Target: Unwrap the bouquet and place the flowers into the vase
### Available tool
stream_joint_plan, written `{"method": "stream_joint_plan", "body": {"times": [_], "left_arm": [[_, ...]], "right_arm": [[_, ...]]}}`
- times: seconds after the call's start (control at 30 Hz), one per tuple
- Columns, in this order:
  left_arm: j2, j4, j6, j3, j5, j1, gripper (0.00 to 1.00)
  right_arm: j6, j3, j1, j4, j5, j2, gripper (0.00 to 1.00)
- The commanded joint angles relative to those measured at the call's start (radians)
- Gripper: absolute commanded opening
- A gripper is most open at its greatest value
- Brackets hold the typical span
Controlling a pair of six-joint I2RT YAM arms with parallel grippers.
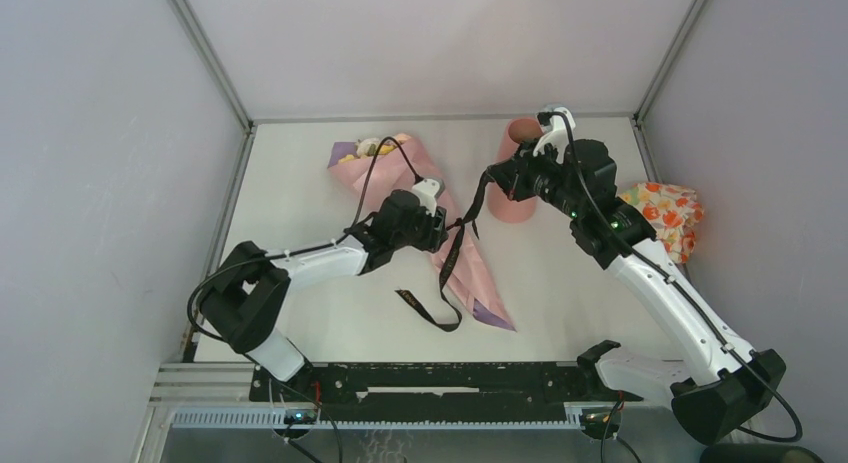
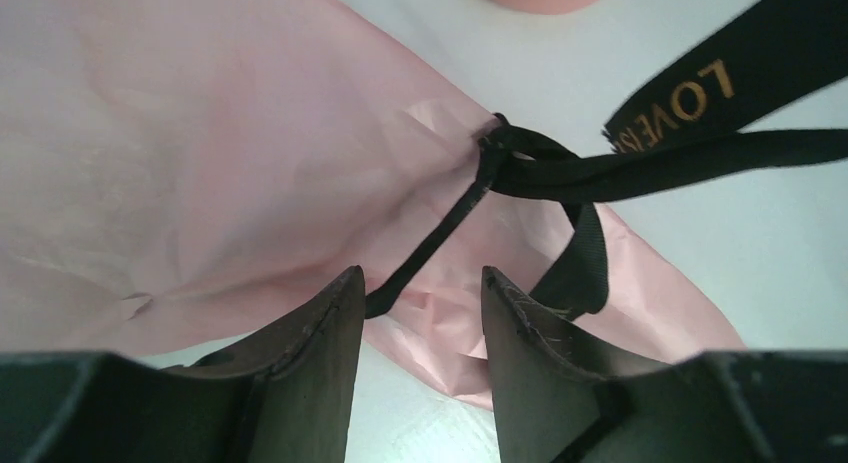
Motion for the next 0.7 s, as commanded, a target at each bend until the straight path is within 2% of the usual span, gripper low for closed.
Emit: {"method": "stream_joint_plan", "body": {"times": [0.0,0.17,0.4,0.5,0.53,0.57,0.67], "left_arm": [[0.016,0.007,0.068,0.07,-0.08,0.003,0.52],[0.062,0.014,0.083,0.08,-0.09,0.003,0.51],[0.096,0.048,0.022,0.091,0.053,0.001,0.49],[0.094,0.081,-0.006,0.071,0.07,0.002,0.47],[0.096,0.084,-0.01,0.069,0.062,0.001,0.45],[0.1,0.08,-0.013,0.07,0.052,0.001,0.39],[0.095,0.053,-0.032,0.076,-0.006,0.002,0.15]], "right_arm": [[0.01,0.035,-0.008,0.039,-0.013,0.005,0.11],[0.026,0.035,-0.007,0.052,-0.04,0.015,0.11],[0.029,0.036,-0.008,0.056,-0.041,0.021,0.11],[0.031,0.035,-0.007,0.055,-0.044,0.025,0.11],[0.033,0.035,-0.007,0.056,-0.047,0.028,0.11],[0.035,0.036,-0.005,0.054,-0.05,0.032,0.11],[0.037,0.036,-0.001,0.048,-0.055,0.043,0.11]]}}
